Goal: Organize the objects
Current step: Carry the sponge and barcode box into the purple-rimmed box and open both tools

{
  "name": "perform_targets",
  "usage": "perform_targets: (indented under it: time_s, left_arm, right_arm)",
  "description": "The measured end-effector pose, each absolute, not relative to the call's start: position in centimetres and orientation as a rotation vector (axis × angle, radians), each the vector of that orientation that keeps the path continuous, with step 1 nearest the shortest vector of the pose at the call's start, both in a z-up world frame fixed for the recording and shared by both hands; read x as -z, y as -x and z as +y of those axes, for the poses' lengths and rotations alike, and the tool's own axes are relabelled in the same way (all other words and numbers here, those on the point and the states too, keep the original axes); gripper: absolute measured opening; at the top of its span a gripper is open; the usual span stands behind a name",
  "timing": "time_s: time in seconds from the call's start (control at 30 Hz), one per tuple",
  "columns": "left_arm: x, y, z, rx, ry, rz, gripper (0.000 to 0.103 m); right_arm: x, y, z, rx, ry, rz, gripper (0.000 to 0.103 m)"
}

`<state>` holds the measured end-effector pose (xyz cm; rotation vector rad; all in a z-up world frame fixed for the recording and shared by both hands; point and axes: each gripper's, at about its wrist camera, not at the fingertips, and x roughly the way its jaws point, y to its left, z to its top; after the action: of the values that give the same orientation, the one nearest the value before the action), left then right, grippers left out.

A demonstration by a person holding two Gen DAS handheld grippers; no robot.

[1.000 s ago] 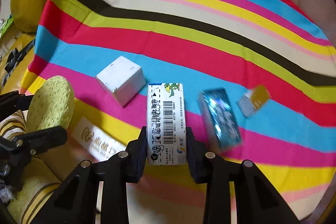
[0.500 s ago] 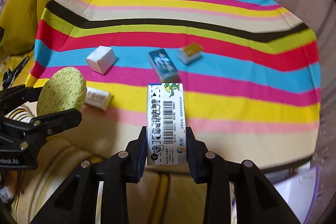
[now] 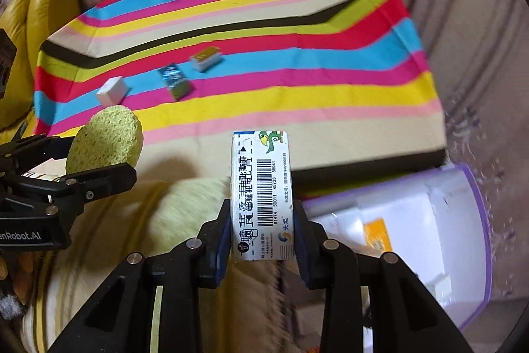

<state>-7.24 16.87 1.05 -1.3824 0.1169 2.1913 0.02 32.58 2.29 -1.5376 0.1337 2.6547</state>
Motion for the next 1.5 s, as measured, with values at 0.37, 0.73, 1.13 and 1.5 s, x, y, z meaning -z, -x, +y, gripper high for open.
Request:
perform_targets:
  time_s: [0.37, 0.73, 1.13, 1.5]
  left_arm:
    - [-0.7, 5.5, 25.1, -2.043, 1.377, 0.225, 0.083]
    - [0.5, 4.3, 32.6, -1.899, 1.378, 0.298, 0.083]
    - [1.3, 3.9, 36.4, -1.792, 1.399, 0.275, 0.085]
    - [0.3, 5.6, 31.4, -1.877, 1.424, 0.188, 0.085]
  right_arm:
    - [-2.5, -5.4, 39.7, -2.477, 1.411, 0.224, 0.035]
    - [-0.2, -8.5, 45.6, -2.306, 1.363, 0.346, 0.035]
    - [0.8, -10.1, 48.3, -2.222, 1.325, 0.482, 0.069]
    - [0.5, -8.1, 45.9, -2.296, 1.367, 0.461, 0.077]
